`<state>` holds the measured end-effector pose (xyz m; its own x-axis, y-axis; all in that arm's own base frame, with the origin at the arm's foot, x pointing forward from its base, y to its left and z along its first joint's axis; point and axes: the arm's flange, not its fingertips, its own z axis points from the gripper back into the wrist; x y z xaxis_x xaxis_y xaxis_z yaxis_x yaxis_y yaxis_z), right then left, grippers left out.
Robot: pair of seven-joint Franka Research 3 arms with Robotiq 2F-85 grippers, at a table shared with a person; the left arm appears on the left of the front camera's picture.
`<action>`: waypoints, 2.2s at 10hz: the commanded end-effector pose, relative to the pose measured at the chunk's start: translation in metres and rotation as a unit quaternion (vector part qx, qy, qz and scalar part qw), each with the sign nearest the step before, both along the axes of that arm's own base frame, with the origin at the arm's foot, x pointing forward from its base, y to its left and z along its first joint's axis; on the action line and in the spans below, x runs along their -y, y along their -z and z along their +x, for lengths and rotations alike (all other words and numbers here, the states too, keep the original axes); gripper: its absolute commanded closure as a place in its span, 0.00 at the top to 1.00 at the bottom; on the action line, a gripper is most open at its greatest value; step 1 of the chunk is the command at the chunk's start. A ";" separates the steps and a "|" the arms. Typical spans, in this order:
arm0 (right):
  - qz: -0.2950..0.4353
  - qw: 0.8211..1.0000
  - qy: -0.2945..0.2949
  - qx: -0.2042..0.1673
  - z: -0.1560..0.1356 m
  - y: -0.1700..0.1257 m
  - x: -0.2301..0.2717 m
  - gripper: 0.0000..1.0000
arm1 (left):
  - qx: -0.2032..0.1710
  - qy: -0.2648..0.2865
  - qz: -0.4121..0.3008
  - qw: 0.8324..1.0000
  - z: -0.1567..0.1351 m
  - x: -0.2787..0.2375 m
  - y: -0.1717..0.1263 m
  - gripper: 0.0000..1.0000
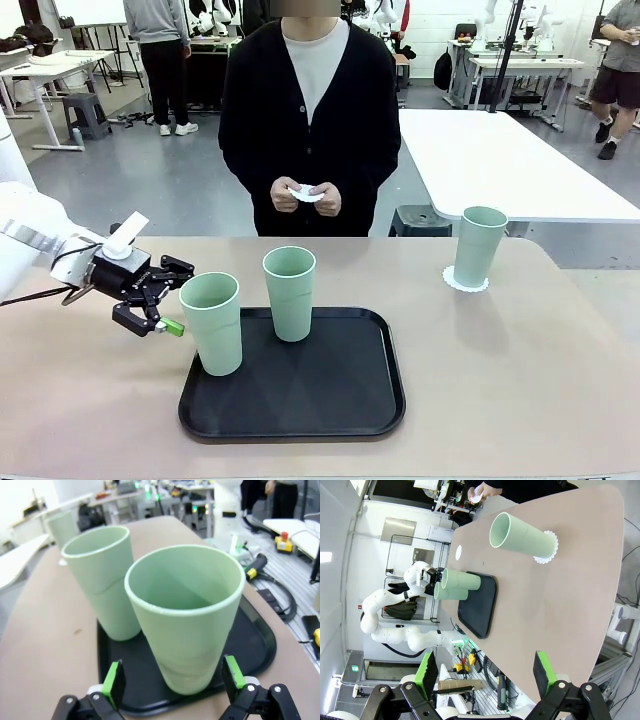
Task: Place coasters on the table and set cups on them.
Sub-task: Take one Reusable plastic cup from the Flat Tray and place it on a coaster set by the human.
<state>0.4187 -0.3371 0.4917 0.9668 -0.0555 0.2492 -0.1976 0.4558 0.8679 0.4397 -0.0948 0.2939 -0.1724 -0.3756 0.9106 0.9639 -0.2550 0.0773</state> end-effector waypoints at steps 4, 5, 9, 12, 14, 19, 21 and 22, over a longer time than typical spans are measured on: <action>0.005 1.000 0.004 0.001 0.001 -0.002 -0.002 1.00 | 0.000 0.022 -0.022 1.000 0.010 0.026 0.006 1.00; 0.005 1.000 0.004 0.001 0.001 -0.002 -0.002 1.00 | -0.008 0.025 -0.019 0.999 0.012 0.029 0.006 1.00; 0.005 1.000 0.004 0.001 0.001 -0.002 -0.002 1.00 | -0.036 0.028 0.009 0.999 0.013 0.029 0.012 1.00; 0.005 1.000 0.004 0.001 0.001 -0.002 -0.002 1.00 | -0.054 0.034 0.016 0.998 0.010 0.028 0.014 1.00; 0.005 1.000 0.004 0.001 0.001 -0.002 -0.002 1.00 | -0.060 0.050 0.017 0.997 0.006 0.033 0.017 1.00; 0.005 1.000 0.004 0.001 0.001 -0.002 -0.002 1.00 | -0.066 0.071 0.013 0.995 0.006 0.049 0.022 1.00; 0.005 1.000 0.004 0.001 0.001 -0.002 -0.002 1.00 | -0.072 0.079 0.014 0.994 0.006 0.055 0.025 1.00; 0.005 1.000 0.004 0.001 0.001 -0.002 -0.002 1.00 | -0.073 0.082 0.016 0.994 0.006 0.060 0.027 1.00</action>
<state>0.4187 -0.3371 0.4917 0.9669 -0.0555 0.2492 -0.1976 0.4557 0.8679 0.4401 -0.1504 0.2674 -0.1081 -0.3721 0.9219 0.9181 -0.3931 -0.0510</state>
